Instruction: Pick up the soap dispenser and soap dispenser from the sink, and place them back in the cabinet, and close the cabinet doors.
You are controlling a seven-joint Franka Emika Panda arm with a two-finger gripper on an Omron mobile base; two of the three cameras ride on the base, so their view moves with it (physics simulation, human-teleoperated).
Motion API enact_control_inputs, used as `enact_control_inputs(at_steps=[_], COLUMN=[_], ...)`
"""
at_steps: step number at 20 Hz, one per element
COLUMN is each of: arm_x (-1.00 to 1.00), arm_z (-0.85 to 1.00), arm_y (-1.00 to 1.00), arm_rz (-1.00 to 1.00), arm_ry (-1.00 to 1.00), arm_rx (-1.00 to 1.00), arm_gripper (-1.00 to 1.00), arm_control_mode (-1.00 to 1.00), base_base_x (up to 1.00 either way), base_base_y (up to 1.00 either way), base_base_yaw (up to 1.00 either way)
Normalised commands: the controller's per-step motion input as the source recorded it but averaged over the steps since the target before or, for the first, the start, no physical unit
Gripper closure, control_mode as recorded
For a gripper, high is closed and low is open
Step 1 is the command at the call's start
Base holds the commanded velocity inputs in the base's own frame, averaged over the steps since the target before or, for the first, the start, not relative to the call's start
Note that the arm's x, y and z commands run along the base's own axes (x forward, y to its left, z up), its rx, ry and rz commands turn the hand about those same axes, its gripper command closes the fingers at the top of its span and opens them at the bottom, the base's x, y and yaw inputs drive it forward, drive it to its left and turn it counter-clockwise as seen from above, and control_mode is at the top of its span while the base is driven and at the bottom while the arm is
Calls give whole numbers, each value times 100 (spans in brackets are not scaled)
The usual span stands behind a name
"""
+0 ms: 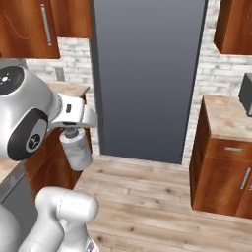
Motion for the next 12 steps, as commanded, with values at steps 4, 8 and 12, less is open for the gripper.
enact_control_inputs(at_steps=[4, 8, 12], arm_x=[0, 0, 0], arm_z=[0, 0, 0], arm_y=[0, 0, 0], arm_rz=[0, 0, 0], arm_ry=[0, 0, 0], arm_rx=[0, 0, 0], arm_gripper=[100, 100, 100], arm_control_mode=[100, 100, 100], base_base_x=[81, 68, 52], base_base_y=[-40, -56, -49], base_base_yaw=[0, 0, 0])
